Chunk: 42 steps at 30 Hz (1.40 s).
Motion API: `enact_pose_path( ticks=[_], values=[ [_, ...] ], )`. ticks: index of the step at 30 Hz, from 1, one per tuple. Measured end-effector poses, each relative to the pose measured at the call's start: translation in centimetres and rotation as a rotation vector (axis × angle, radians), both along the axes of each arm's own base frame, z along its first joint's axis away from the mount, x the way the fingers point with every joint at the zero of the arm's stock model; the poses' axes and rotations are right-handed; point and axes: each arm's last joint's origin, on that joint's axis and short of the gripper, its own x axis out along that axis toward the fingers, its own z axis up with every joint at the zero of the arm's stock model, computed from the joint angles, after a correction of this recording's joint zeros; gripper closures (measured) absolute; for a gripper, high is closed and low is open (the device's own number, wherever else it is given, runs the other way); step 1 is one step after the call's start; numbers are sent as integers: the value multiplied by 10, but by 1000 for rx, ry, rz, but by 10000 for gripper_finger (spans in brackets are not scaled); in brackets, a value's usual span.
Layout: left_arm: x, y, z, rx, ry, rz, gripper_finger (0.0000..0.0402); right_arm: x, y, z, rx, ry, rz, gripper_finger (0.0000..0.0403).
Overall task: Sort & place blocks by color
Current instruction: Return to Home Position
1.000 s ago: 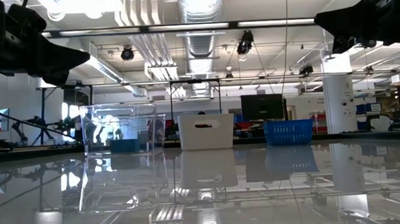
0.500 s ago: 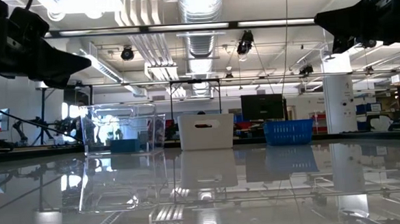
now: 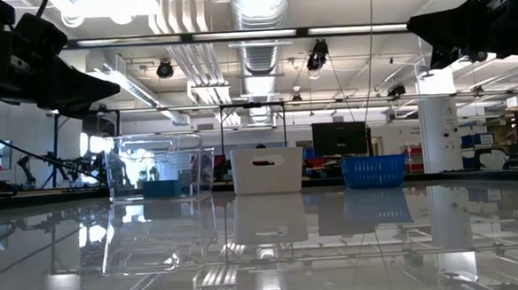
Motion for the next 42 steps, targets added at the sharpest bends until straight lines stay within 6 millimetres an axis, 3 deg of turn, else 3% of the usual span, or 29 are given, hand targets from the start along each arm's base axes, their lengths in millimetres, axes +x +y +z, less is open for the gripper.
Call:
enact_pose_path(
  ticks=[42],
  values=[
    [4, -1, -8, 11, 90, 0, 402, 0, 0, 0, 1, -1, 0, 376]
  ],
)
